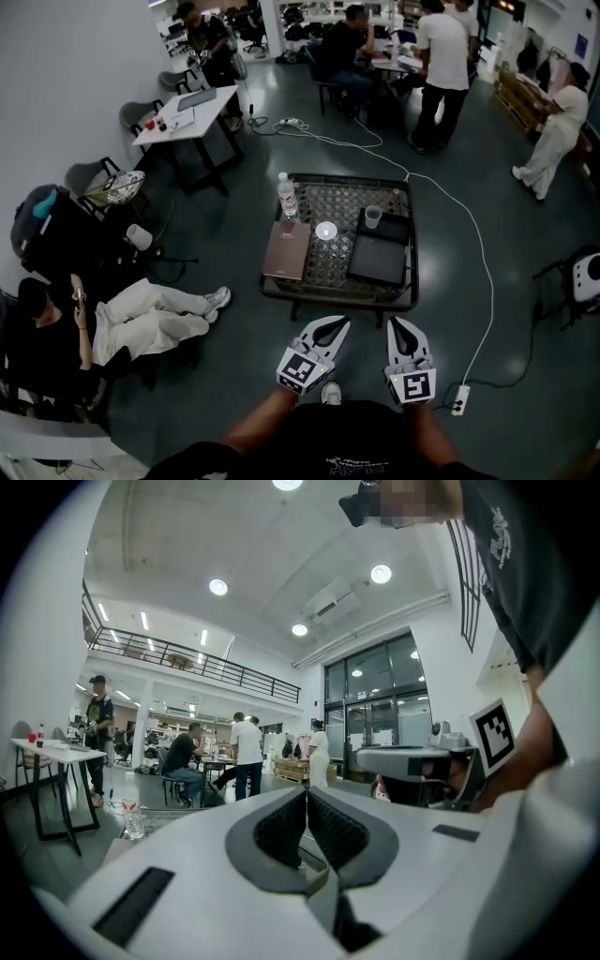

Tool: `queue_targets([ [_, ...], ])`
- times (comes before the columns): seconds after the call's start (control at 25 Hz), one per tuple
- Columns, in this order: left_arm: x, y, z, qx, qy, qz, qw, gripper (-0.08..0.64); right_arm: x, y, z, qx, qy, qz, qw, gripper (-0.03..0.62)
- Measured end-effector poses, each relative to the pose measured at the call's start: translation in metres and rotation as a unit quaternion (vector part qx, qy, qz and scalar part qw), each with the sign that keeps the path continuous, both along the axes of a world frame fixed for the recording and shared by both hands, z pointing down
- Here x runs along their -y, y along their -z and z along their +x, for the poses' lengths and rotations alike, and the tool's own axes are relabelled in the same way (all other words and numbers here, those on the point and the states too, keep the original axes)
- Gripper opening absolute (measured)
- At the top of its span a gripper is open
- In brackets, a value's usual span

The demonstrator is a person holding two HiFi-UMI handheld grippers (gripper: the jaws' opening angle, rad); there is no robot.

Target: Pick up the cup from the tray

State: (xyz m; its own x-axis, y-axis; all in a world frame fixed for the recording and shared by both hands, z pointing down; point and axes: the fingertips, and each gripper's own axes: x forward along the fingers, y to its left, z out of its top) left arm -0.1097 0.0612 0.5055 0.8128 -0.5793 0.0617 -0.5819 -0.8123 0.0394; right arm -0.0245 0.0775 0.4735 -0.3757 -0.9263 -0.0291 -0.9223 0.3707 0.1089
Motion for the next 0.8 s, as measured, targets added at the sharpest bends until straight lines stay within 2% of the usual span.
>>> queue_targets([
  [0.28, 0.001, -0.005, -0.003, -0.018, -0.014, -0.010, 0.9997, 0.011, 0.003, -0.006, -0.010, -0.019, -0.006, -0.014, 1.000, 0.008],
  [0.48, 0.002, -0.002, 0.002, -0.030, -0.016, -0.012, 0.9993, 0.011, 0.000, 0.003, -0.020, -0.055, 0.003, 0.009, 0.998, 0.008],
  [0.68, 0.009, 0.001, -0.001, -0.035, -0.006, -0.006, 0.9994, 0.011, 0.001, 0.003, -0.021, -0.033, 0.003, 0.001, 0.999, 0.008],
  [0.8, 0.009, 0.001, -0.001, -0.032, -0.004, -0.007, 0.9995, 0.011, 0.003, 0.002, -0.017, -0.036, 0.005, -0.001, 0.999, 0.008],
])
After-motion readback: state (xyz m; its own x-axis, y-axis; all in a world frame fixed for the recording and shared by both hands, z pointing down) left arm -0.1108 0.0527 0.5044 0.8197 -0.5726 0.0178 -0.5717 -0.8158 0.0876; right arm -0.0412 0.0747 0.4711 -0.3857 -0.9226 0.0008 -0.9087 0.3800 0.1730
